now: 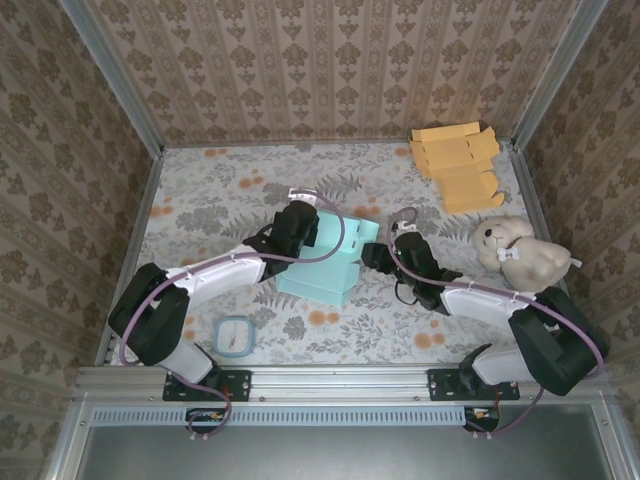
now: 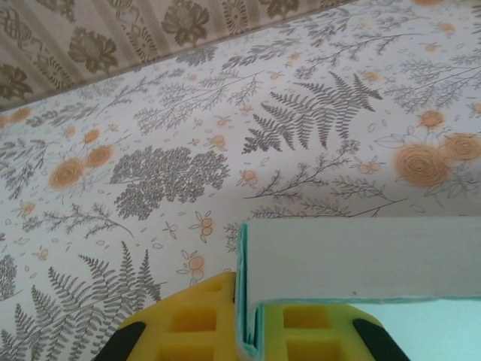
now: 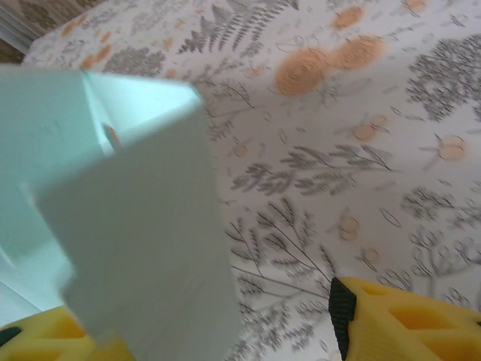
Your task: Fold the paper box
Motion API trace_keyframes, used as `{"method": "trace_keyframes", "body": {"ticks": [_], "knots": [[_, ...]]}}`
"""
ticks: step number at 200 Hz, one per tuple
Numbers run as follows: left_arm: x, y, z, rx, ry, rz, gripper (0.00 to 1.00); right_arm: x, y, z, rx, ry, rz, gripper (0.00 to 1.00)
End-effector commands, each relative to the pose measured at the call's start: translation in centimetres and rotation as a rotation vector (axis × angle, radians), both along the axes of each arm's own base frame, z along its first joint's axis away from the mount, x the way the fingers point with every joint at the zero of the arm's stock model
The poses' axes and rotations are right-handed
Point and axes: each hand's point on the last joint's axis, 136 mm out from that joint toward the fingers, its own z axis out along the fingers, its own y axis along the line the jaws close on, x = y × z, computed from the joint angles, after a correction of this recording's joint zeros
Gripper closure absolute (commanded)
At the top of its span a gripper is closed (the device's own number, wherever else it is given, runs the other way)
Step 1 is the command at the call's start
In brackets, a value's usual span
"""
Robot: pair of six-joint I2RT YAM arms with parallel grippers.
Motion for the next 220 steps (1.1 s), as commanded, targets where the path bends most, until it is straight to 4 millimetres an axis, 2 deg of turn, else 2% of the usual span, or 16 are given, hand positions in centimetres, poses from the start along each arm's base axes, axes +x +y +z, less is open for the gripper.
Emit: {"method": "trace_keyframes", "body": {"ticks": [1, 50, 74, 90, 93, 98, 150, 220], "knots": [[-0.2, -0.1, -0.4, -0.027, 0.027, -0.003, 1.00, -0.2, -1.7, 0.0, -0.039, -0.010, -0.043, 0.37], [-0.3, -0.1, -0.7, -0.057, 0.047, -0.004, 1.00, -0.1, -2.4, -1.3, -0.074, 0.023, -0.058, 0.37], [-0.2, 0.0, -0.8, -0.071, 0.059, 0.006, 1.00, 0.0, -1.4, -2.2, -0.036, 0.042, -0.032, 0.37], [0.0, -0.1, -0.9, -0.074, 0.066, 0.008, 1.00, 0.3, -0.3, -1.5, 0.028, 0.013, -0.002, 0.37], [-0.1, -0.1, -1.1, -0.072, 0.069, 0.007, 1.00, 0.3, -0.1, -2.2, 0.032, 0.029, 0.004, 0.37], [-0.1, -0.1, -1.2, -0.073, 0.072, 0.007, 1.00, 0.3, 0.2, -2.2, 0.044, 0.028, 0.010, 0.37], [-0.2, -1.0, -2.8, -0.054, 0.117, -0.020, 1.00, 1.7, 2.7, -0.1, 0.105, -0.005, 0.064, 0.38], [-0.6, -2.4, -3.1, -0.149, 0.155, -0.055, 1.00, 1.8, 5.1, -2.9, 0.110, 0.055, 0.096, 0.38]]}}
